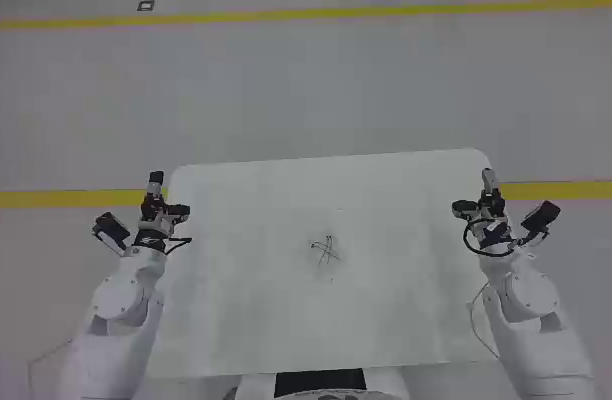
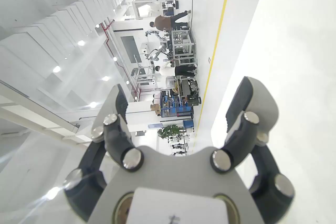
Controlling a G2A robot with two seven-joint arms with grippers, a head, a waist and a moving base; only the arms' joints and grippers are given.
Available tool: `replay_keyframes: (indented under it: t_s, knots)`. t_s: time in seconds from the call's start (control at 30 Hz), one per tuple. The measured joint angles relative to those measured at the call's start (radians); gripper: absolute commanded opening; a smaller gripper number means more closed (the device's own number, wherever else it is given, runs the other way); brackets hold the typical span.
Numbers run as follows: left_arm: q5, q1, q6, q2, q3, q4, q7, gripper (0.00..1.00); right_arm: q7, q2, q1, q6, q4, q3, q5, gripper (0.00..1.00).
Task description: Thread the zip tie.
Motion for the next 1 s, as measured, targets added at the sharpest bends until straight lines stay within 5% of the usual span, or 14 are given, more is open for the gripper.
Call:
replay_keyframes:
  t_s: [0.03,0.07,0.1,0.13,0.17,0.33,0.63,1.0]
  knots:
    - [0.000,0.000,0.000,0.000,0.000,0.000,0.000,1.00,0.000,0.000,0.000,0.000,0.000,0.000,0.000,0.78]
    - [0.000,0.000,0.000,0.000,0.000,0.000,0.000,0.78,0.000,0.000,0.000,0.000,0.000,0.000,0.000,0.78]
    - [0.000,0.000,0.000,0.000,0.000,0.000,0.000,1.00,0.000,0.000,0.000,0.000,0.000,0.000,0.000,0.78]
    - [0.000,0.000,0.000,0.000,0.000,0.000,0.000,1.00,0.000,0.000,0.000,0.000,0.000,0.000,0.000,0.78]
    - [0.000,0.000,0.000,0.000,0.000,0.000,0.000,1.00,0.000,0.000,0.000,0.000,0.000,0.000,0.000,1.00]
    - [0.000,0.000,0.000,0.000,0.000,0.000,0.000,1.00,0.024,0.007,0.010,-0.001,-0.013,-0.010,-0.025,1.00]
    - [0.000,0.000,0.000,0.000,0.000,0.000,0.000,1.00,0.255,0.028,0.040,-0.001,-0.020,-0.083,-0.564,1.00]
    - [0.000,0.000,0.000,0.000,0.000,0.000,0.000,1.00,0.269,0.029,0.042,-0.020,-0.022,-0.092,-0.587,1.00]
